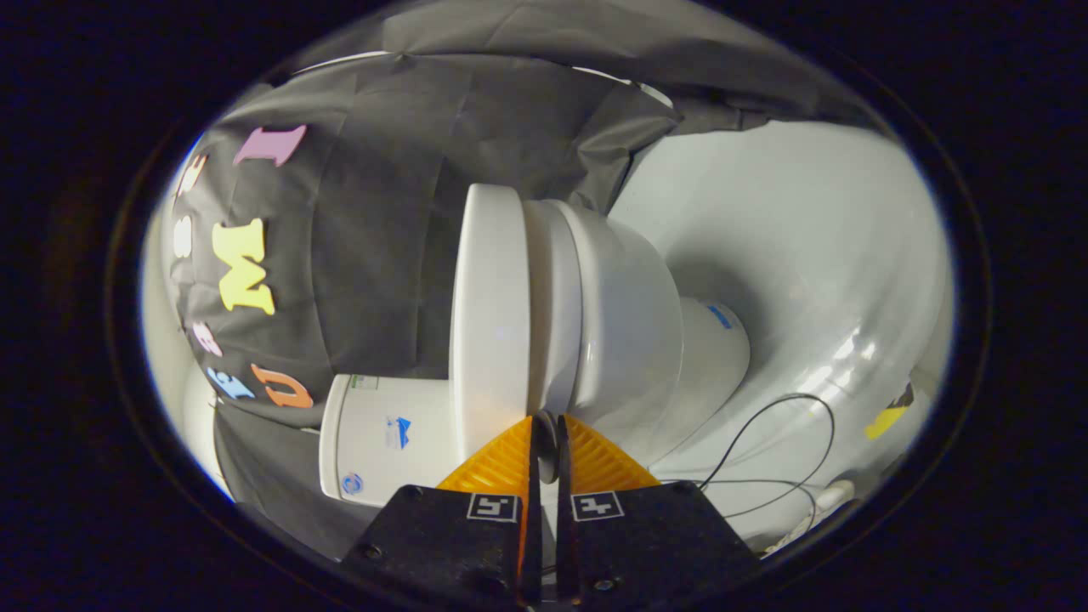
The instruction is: Open the toilet lid.
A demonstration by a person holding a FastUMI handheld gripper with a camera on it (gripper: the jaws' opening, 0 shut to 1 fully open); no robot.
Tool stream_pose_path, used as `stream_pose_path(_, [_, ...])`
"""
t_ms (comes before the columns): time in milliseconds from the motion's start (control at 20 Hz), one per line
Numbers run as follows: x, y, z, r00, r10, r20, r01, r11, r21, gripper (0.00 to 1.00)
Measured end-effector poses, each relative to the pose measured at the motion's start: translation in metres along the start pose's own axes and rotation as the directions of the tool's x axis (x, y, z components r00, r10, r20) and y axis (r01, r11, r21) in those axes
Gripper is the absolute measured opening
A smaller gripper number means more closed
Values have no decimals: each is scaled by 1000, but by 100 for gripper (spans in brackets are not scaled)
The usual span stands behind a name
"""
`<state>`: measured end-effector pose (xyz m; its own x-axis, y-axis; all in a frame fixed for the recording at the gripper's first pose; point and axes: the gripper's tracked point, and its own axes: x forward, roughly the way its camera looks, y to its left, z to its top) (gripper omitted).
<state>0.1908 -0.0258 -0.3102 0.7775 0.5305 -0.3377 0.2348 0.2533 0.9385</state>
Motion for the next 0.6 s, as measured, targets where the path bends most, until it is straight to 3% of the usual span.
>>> stream_pose_path(600, [2,6,-4,999,-51,-17,51,999,-1,7])
